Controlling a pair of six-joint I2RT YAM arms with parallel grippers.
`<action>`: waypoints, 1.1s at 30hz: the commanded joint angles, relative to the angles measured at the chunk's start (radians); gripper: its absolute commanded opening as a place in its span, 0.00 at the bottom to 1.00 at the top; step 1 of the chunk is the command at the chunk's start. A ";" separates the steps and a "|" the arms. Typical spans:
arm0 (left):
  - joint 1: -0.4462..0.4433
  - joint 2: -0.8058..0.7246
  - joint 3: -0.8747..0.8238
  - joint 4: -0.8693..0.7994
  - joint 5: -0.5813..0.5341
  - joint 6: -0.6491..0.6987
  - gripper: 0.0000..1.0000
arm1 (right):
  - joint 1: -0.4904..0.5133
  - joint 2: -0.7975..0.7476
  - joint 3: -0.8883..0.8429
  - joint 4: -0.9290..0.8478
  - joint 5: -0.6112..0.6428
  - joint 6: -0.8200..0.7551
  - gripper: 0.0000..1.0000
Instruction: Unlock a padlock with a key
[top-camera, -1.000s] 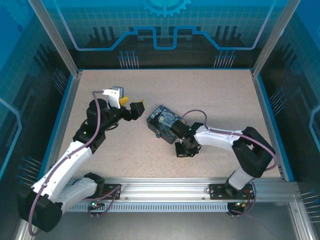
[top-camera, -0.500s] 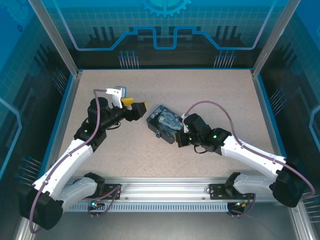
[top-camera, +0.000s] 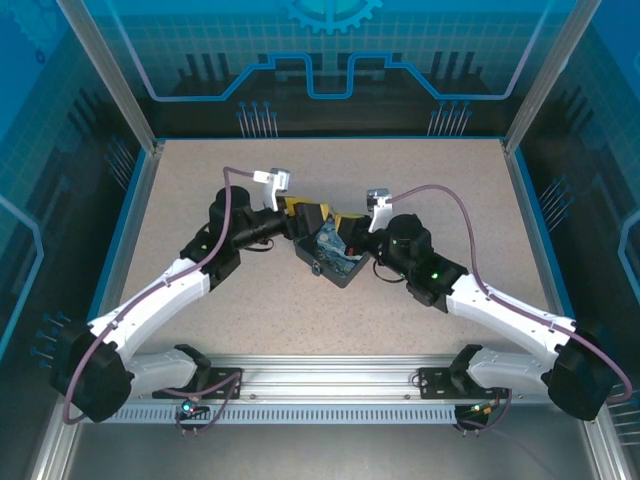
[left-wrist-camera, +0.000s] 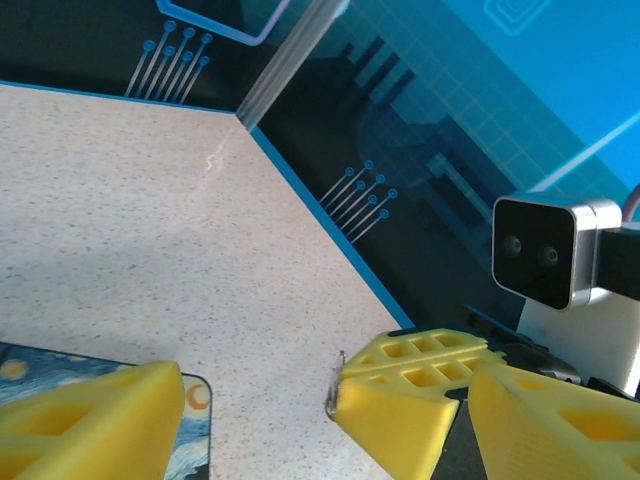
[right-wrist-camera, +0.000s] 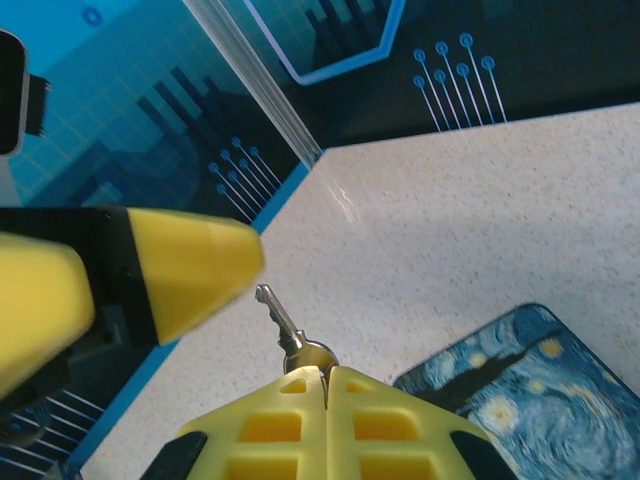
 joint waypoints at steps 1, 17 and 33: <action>-0.027 0.029 0.049 0.033 0.010 0.010 0.75 | -0.007 -0.001 0.018 0.080 0.010 0.015 0.00; -0.060 0.074 0.082 0.016 -0.052 0.072 0.54 | -0.007 -0.023 0.001 0.050 -0.012 0.017 0.00; -0.061 0.083 0.092 -0.009 -0.054 0.096 0.17 | -0.007 -0.008 0.017 0.053 -0.042 0.024 0.00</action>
